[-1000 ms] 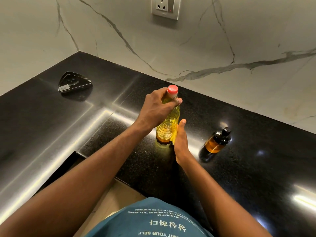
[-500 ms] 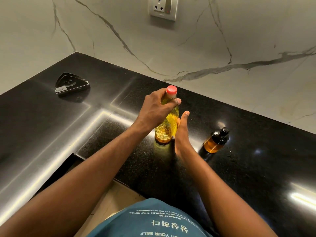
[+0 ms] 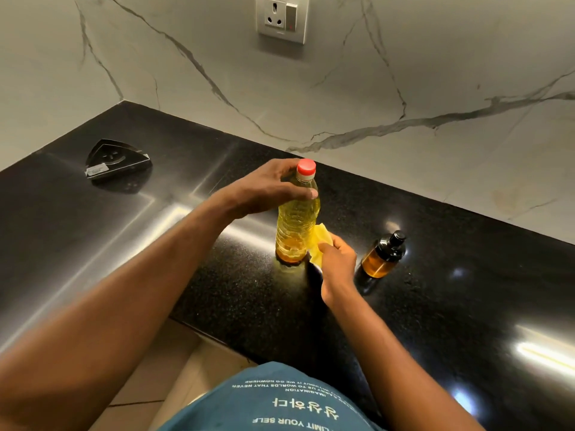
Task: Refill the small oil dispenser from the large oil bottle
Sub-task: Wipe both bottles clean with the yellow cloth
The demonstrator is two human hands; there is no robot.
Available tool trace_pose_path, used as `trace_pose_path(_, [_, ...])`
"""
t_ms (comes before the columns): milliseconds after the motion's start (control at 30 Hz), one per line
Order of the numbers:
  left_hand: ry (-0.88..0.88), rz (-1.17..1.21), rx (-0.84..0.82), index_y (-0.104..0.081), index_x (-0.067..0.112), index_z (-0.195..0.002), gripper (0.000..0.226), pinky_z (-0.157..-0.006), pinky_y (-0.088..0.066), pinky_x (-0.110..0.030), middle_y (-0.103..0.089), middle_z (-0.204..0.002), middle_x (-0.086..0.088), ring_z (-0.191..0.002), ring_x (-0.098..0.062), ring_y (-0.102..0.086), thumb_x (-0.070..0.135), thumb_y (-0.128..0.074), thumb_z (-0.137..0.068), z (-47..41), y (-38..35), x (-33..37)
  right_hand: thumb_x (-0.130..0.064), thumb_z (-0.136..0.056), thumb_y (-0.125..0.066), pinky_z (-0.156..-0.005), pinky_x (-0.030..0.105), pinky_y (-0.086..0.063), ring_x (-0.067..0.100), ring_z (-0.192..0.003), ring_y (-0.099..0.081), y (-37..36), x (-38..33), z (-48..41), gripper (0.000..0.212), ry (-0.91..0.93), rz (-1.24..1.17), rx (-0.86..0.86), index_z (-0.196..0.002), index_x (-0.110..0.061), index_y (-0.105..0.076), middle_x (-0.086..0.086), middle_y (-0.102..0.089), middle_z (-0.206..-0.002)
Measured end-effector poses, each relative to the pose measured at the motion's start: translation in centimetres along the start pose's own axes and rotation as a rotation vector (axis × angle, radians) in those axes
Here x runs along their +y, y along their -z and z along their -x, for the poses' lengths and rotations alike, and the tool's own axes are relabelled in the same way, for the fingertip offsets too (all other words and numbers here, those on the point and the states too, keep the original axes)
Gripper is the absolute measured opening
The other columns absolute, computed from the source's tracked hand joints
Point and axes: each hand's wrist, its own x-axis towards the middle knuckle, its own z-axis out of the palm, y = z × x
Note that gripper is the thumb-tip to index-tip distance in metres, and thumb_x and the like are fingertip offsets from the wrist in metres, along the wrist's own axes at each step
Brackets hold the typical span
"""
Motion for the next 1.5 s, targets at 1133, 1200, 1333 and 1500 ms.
trace_pose_path(1133, [-0.128, -0.144, 0.344, -0.075, 0.02, -0.113, 0.037, -0.093, -0.061, -0.039, -0.076, -0.105, 0.004, -0.1, -0.008, -0.072, 0.047, -0.077, -0.088, 0.6, -2.9, -2.2, -0.087, -0.092, -0.022, -0.113, 0.039, -0.047, 0.014, -0.132, -0.062, -3.8, 1.6, 1.4, 0.087, 0.217, -0.041, -0.206, -0.152, -0.031, -0.051, -0.002, -0.064, -0.145])
trace_pose_path(1200, [-0.128, -0.139, 0.346, -0.075, 0.02, -0.114, 0.037, -0.093, -0.061, -0.039, -0.076, -0.105, 0.004, -0.1, -0.007, -0.072, 0.046, -0.077, -0.088, 0.6, -2.9, -2.2, -0.081, -0.098, -0.016, -0.114, 0.045, -0.048, 0.017, -0.122, -0.069, -3.8, 0.5, -0.4, 0.085, 0.198, -0.044, -0.215, -0.142, -0.025, -0.062, 0.002, -0.073, -0.132])
trace_pose_path(1333, [-0.129, -0.124, 0.349, -0.075, 0.021, -0.114, 0.037, -0.093, -0.061, -0.038, -0.076, -0.105, 0.005, -0.101, -0.006, -0.072, 0.047, -0.077, -0.088, 0.7, -3.0, -2.2, -0.076, -0.101, -0.014, -0.105, 0.038, -0.053, 0.014, -0.115, -0.072, -4.1, -0.1, -1.3, 0.08, 0.166, -0.02, -0.228, -0.137, -0.026, -0.066, 0.0, -0.076, -0.126])
trace_pose_path(1500, [-0.114, -0.116, 0.352, -0.075, 0.023, -0.114, 0.037, -0.094, -0.06, -0.036, -0.075, -0.106, 0.007, -0.102, -0.005, -0.071, 0.049, -0.077, -0.087, 0.6, -2.9, -2.4, -0.078, -0.097, -0.023, -0.094, 0.014, -0.049, 0.01, -0.139, -0.054, -3.4, 2.7, 2.6, 0.077, 0.223, -0.008, -0.227, -0.159, -0.035, -0.039, -0.006, -0.053, -0.156])
